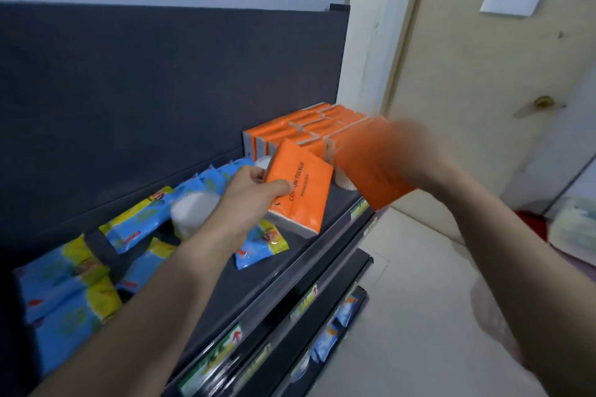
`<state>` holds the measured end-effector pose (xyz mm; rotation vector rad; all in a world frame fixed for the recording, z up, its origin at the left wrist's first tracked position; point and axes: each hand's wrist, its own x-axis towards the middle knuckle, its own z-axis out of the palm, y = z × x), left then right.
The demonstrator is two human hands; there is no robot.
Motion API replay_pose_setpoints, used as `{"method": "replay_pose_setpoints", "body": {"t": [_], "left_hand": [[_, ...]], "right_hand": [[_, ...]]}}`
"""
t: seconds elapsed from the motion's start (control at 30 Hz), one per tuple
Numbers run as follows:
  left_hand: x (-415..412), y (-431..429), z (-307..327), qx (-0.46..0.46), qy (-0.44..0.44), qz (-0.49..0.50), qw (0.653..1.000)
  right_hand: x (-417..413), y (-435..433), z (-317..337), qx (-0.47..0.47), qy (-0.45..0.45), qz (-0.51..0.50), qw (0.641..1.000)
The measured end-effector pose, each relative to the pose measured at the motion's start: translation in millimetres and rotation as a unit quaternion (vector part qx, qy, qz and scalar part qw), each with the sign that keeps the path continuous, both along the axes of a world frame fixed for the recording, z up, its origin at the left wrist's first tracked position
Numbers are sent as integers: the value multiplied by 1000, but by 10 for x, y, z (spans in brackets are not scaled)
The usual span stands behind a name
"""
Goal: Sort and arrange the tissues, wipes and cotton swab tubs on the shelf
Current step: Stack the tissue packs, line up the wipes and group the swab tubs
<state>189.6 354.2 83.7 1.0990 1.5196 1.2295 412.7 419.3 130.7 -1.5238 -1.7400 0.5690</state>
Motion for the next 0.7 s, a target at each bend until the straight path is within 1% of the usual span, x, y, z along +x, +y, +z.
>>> {"method": "replay_pose_setpoints", "body": {"t": [0.13, 0.2, 0.33, 0.47, 0.57, 0.63, 0.7], "left_hand": [[171, 493, -1, 28, 56, -14, 998], [250, 709, -33, 39, 109, -15, 993], [385, 1049, -63, 41, 259, 9, 965], [503, 1306, -105, 18, 359, 42, 932], [558, 1496, -152, -11, 394, 49, 918], [601, 1611, -195, -19, 391, 45, 919], [649, 1701, -243, -36, 383, 50, 922]], "right_hand": [[77, 451, 40, 14, 17, -24, 999], [149, 657, 34, 13, 25, -23, 999], [243, 1089, 47, 9, 15, -6, 1000], [243, 1537, 51, 9, 3, 56, 998], [265, 1853, 74, 18, -21, 108, 994], [295, 2042, 90, 23, -34, 145, 989], [311, 2200, 96, 25, -27, 185, 982]]}}
